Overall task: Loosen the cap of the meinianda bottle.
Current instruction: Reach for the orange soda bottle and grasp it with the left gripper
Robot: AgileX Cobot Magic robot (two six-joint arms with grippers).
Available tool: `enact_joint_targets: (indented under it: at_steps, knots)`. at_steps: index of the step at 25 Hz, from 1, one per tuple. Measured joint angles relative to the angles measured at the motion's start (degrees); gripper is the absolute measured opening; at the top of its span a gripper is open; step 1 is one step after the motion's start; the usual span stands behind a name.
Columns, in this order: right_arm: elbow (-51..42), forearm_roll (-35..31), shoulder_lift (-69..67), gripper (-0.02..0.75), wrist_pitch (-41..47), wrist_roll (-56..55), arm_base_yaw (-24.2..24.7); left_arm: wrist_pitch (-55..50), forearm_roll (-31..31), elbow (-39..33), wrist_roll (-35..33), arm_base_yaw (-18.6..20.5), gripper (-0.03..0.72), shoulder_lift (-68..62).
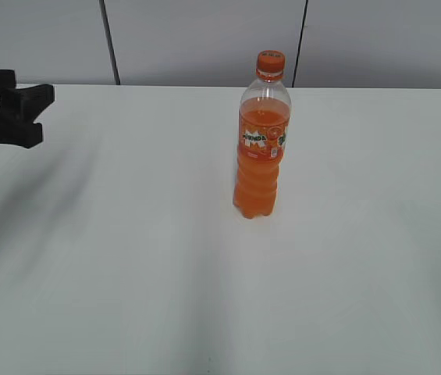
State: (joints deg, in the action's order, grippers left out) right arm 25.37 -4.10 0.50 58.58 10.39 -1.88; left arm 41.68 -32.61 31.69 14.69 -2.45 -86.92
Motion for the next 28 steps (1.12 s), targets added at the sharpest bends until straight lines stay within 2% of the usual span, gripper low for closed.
enact_joint_targets:
  at_steps: [2,8,11,13,16,22,28]
  knots:
    - [0.0,0.0,0.0,0.556,0.0,0.0,0.0,0.2,-7.5,3.0,4.4,0.1,0.383,-2.7]
    - [0.0,0.0,0.0,0.556,0.0,0.0,0.0,4.8,-36.6,13.4,23.5,0.1,0.382,-10.7]
    - [0.0,0.0,0.0,0.556,0.0,0.0,0.0,11.5,-47.8,18.9,27.5,-0.1,0.380,-15.5]
    - [0.0,0.0,0.0,0.556,0.0,0.0,0.0,14.0,-51.9,22.1,28.2,-0.8,0.383,-18.9]
    - [0.0,0.0,0.0,0.556,0.0,0.0,0.0,14.3,-54.6,25.9,28.6,-3.1,0.415,-22.5]
    - [0.0,0.0,0.0,0.556,0.0,0.0,0.0,14.1,-55.7,32.8,30.3,-8.8,0.513,-28.1]
    - [0.0,-0.1,0.0,0.556,0.0,0.0,0.0,13.7,-56.0,38.4,33.3,-13.2,0.551,-33.9]
